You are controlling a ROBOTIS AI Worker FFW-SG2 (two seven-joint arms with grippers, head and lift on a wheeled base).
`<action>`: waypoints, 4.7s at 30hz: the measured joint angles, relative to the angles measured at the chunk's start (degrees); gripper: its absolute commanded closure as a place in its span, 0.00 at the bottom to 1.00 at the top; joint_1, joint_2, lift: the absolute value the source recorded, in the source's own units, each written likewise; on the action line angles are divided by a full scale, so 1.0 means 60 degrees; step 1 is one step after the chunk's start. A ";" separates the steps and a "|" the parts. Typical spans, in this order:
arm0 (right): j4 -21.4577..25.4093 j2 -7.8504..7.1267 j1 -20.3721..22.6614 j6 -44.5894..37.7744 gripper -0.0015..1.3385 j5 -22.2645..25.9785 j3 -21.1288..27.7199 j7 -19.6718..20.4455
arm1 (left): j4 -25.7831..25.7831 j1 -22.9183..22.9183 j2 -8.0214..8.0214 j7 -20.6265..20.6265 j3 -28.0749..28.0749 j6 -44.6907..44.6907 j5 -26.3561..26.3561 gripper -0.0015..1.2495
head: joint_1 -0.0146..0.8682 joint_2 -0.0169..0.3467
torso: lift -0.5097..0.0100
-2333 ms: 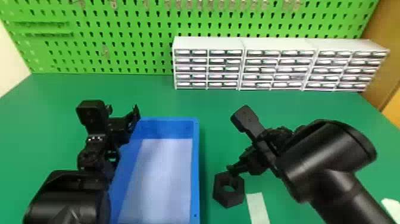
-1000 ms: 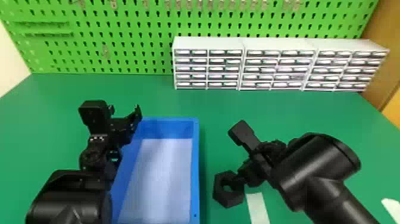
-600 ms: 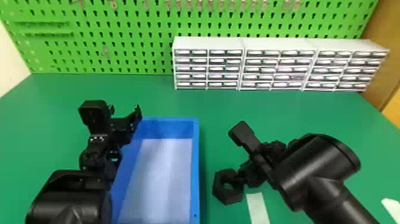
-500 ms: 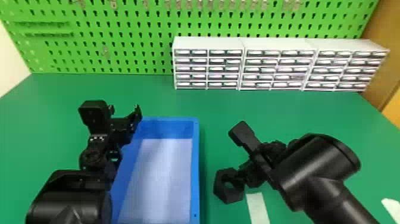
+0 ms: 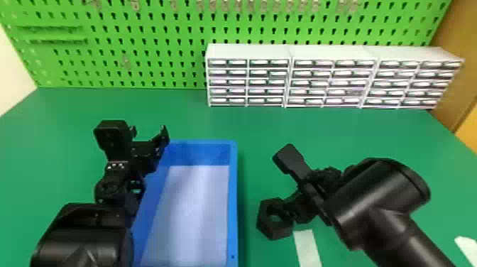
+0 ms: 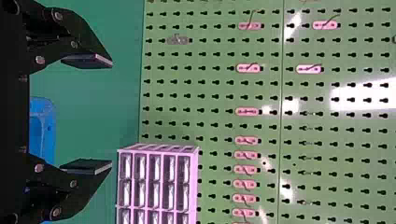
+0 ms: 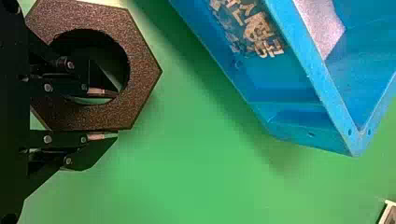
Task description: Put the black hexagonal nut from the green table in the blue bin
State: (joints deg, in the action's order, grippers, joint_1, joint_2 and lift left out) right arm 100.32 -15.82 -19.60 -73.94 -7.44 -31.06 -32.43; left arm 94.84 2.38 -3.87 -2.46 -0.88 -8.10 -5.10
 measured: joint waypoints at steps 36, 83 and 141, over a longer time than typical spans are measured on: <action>0.1424 -0.0061 -0.1464 -0.0925 0.75 -0.1454 0.0498 -0.1190 | 0.0000 0.0000 0.0000 0.0000 0.0011 0.0002 -0.0014 0.39 | 0.79 0.19 | 0.80; -0.0284 0.0690 -0.3584 0.2120 0.75 0.2452 -0.3108 -0.0033 | -0.0058 0.0072 0.0000 0.0000 -0.0083 -0.0011 0.0005 0.39 | 0.79 0.19 | 0.80; -0.1530 0.0735 -0.3576 0.2831 0.31 0.3061 -0.3895 0.0674 | -0.0074 0.0131 0.0000 0.0000 -0.0088 -0.0001 -0.0028 0.39 | 0.79 0.19 | 0.80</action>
State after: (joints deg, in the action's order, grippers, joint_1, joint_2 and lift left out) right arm 91.14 -11.41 -41.06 -56.95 10.92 -54.43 -28.39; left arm 94.39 3.16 -3.87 -2.46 -1.41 -8.11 -5.27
